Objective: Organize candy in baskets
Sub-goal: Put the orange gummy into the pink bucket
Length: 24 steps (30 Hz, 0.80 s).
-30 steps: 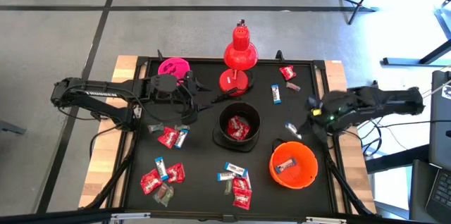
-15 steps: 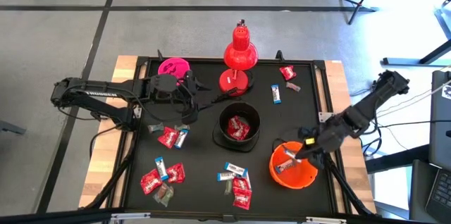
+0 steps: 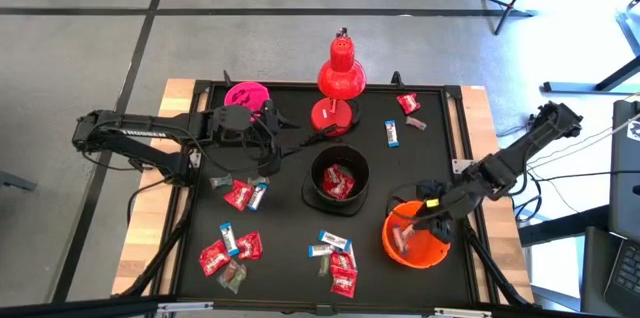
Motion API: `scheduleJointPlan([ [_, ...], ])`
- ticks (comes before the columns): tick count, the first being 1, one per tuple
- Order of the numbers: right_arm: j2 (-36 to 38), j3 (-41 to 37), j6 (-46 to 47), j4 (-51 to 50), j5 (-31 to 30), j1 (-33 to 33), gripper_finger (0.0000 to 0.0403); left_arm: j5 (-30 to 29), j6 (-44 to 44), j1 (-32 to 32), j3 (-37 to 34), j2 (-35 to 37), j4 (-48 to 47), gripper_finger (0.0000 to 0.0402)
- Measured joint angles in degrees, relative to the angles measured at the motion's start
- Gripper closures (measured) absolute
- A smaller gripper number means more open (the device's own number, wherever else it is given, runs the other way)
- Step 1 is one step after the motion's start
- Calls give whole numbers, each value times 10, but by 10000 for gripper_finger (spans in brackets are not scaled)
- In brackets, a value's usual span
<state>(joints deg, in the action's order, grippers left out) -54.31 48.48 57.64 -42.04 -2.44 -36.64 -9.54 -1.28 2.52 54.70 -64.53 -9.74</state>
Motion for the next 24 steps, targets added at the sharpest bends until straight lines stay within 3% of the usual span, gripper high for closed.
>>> scheduleJointPlan([
  [3,9,15,-39,-22,-50,34,246,0,3,0,0,0,1,118],
  [8,13,59,-90,-104,-222,112,244,0,3,0,0,0,2,118],
  [11,13,65,-106,-150,-275,180,244,0,3,0,0,0,3,117],
  [17,3,39,-170,-218,-245,366,244,0,4,0,0,0,3,117],
  [24,-28,-18,-285,-159,-187,565,244,0,17,0,0,0,2,117],
])
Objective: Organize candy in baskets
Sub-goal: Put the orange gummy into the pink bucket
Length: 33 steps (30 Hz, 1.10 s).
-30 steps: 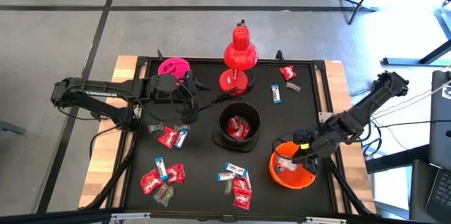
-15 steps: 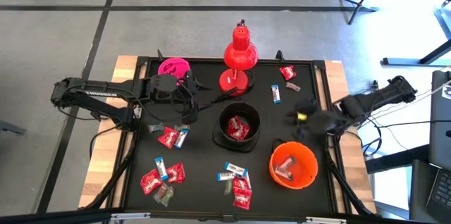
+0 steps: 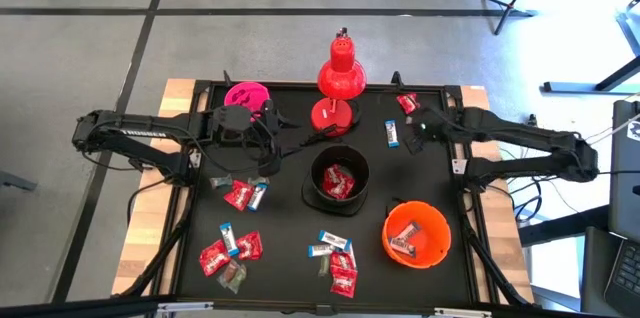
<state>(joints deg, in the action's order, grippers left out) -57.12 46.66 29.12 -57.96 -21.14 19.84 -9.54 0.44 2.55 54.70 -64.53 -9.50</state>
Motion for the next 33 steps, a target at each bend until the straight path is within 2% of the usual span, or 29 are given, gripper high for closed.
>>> scheduleJointPlan([
  [6,-42,-35,-79,104,101,130,244,0,2,0,0,0,-3,117],
  [13,-135,-37,-115,121,113,219,244,4,3,0,0,0,-8,117],
  [19,-213,-37,-136,149,115,250,244,4,3,0,0,0,-16,117],
  [27,-280,-37,-157,192,120,257,247,5,3,0,0,0,-24,117],
  [30,-302,-37,-162,193,118,257,271,5,2,0,0,0,-25,117],
  [33,-314,-35,-164,195,119,257,316,5,2,0,0,0,-25,117],
])
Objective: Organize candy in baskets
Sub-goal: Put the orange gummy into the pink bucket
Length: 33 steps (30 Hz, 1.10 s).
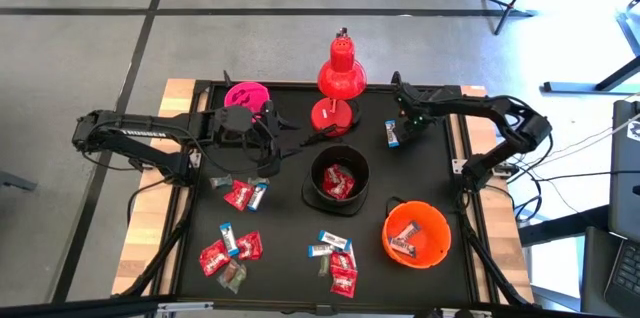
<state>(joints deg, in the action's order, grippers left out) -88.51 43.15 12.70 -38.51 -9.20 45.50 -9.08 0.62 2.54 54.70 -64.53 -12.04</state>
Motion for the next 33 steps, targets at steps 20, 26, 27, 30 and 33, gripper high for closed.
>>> scheduleJointPlan([
  [20,136,4,20,-83,-25,-77,402,-9,-16,-16,0,0,0,117],
  [26,214,4,51,-119,-33,-113,402,-9,-20,-16,0,0,0,117],
  [27,229,4,55,-122,-31,-119,402,-9,-20,-16,0,0,0,117],
  [30,271,4,73,-126,-14,-138,403,-9,-20,-16,0,0,0,117],
  [33,311,4,88,-126,0,-153,403,-9,-20,-16,0,0,1,117],
])
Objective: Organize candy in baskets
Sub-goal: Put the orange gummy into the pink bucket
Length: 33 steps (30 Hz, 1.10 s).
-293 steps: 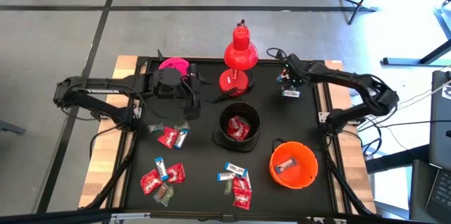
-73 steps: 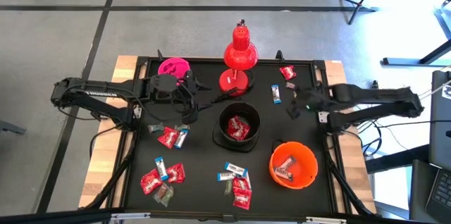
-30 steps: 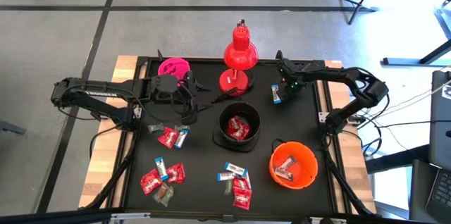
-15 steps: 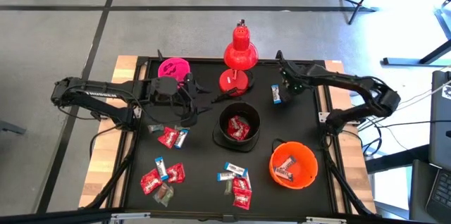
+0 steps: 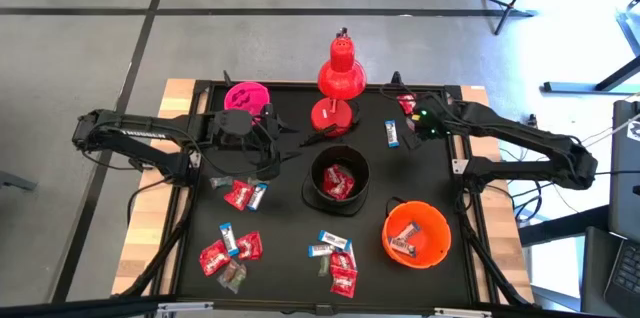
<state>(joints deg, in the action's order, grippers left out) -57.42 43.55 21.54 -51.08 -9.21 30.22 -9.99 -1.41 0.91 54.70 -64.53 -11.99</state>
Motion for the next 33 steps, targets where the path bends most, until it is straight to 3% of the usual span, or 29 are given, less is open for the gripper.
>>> scheduleJointPlan([
  [8,93,0,23,17,52,-15,403,0,3,0,0,-12,25,117],
  [15,139,0,25,70,112,-15,403,0,46,0,0,-73,108,117],
  [21,143,0,27,78,127,-15,403,0,65,3,0,-110,162,117],
  [29,143,0,27,144,193,-15,403,2,66,17,0,-137,235,117],
  [33,143,0,27,162,208,-14,403,27,66,29,0,-154,278,117],
])
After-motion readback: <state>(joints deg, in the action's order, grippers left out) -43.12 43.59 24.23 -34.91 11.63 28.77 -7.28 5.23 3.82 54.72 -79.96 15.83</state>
